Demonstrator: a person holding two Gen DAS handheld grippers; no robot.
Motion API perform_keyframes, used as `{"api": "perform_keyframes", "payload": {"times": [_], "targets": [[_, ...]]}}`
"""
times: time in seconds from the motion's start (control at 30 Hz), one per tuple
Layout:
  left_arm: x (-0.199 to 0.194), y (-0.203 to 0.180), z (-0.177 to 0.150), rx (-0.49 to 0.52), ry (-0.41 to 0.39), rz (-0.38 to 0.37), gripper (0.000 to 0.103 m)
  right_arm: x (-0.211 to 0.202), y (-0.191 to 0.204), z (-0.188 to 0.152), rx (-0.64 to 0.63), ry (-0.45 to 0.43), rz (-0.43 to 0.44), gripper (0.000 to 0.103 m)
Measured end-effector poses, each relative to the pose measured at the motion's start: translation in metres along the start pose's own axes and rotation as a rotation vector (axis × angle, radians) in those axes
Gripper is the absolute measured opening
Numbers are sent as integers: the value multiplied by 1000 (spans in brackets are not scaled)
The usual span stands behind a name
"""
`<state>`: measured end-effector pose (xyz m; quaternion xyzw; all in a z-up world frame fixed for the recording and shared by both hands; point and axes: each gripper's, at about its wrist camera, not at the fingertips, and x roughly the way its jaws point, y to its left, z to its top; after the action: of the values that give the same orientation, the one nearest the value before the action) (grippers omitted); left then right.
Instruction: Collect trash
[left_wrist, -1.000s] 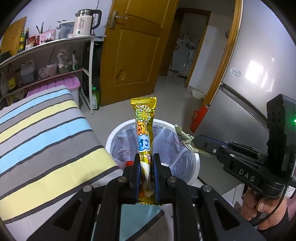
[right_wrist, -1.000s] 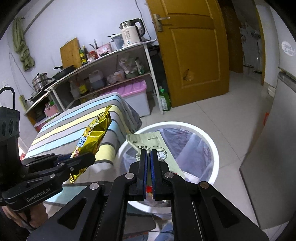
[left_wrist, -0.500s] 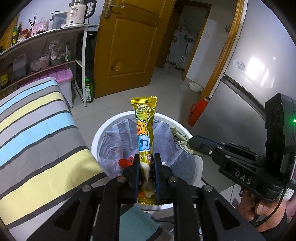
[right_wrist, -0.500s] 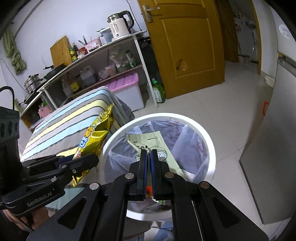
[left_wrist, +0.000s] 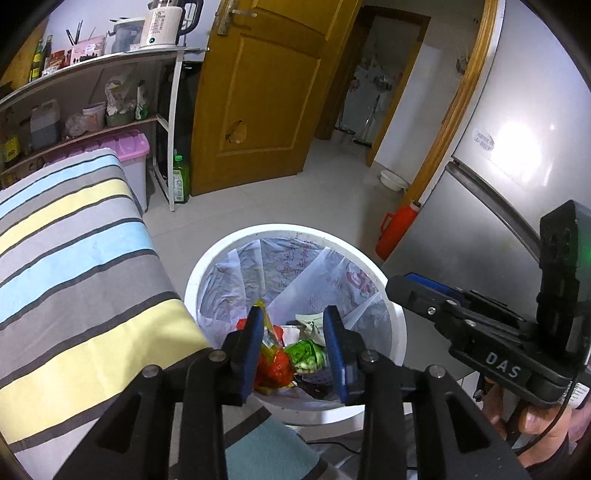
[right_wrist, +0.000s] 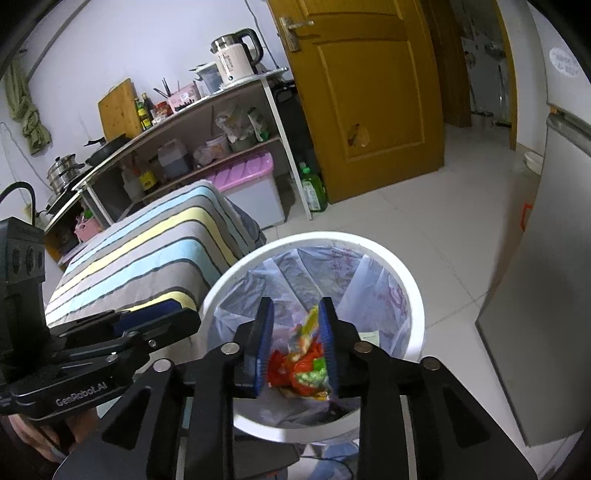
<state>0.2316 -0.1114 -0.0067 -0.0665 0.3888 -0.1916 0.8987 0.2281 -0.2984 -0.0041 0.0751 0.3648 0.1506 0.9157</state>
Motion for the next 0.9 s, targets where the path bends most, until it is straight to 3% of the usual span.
{"api": "perform_keyframes", "payload": {"times": [0.4, 0.9], "targets": [[-55, -1, -18, -5, -79, 32, 36, -49, 39, -16, -64, -81, -35, 39], [-123, -6, -59, 11, -170, 61, 44, -104, 76, -69, -148, -131, -59, 44]]}}
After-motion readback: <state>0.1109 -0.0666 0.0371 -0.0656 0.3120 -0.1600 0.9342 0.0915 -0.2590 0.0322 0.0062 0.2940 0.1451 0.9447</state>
